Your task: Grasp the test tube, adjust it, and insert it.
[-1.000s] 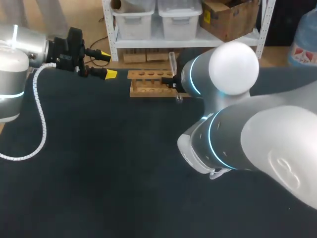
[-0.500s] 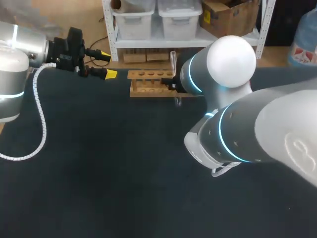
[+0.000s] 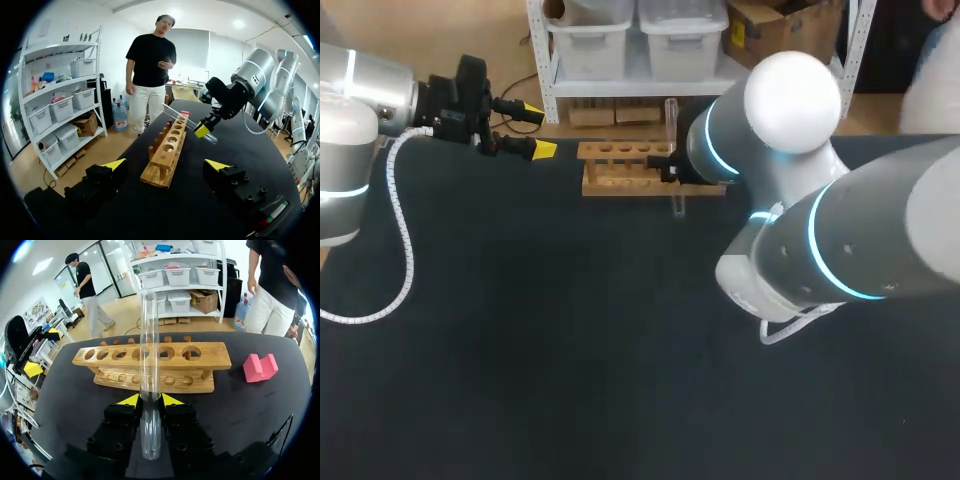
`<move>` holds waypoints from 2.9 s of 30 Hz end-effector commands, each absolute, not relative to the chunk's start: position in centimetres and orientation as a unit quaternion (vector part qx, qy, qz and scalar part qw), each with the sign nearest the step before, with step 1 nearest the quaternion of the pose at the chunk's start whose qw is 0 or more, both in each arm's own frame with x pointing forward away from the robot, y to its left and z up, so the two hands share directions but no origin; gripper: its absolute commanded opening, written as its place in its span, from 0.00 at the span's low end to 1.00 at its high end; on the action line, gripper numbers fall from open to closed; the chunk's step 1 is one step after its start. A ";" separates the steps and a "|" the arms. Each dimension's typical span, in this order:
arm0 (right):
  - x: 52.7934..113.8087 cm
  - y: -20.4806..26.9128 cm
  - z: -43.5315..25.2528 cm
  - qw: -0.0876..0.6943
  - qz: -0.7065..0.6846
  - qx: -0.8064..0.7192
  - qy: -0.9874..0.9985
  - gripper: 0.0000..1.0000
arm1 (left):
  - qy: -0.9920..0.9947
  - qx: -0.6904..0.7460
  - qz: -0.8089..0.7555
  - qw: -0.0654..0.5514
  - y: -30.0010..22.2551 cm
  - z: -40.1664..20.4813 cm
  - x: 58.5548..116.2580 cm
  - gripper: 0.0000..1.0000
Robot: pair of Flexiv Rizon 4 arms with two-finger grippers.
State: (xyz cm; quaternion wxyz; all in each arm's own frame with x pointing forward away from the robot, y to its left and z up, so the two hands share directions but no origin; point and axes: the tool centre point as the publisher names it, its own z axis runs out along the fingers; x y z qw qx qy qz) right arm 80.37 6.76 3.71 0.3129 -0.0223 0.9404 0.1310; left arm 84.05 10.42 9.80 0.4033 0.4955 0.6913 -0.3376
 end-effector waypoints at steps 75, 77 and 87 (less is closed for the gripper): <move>74.2 1.7 14.1 0.348 0.078 0.029 0.934 0.00 | 0.691 0.496 -0.338 0.403 10.4 9.7 84.1 1.00; 74.2 1.7 14.1 0.348 0.078 0.029 0.934 0.00 | 0.691 0.496 -0.338 0.403 10.4 9.7 84.1 1.00; 74.2 1.7 14.1 0.348 0.078 0.029 0.934 0.00 | 0.691 0.496 -0.338 0.403 10.4 9.7 84.1 1.00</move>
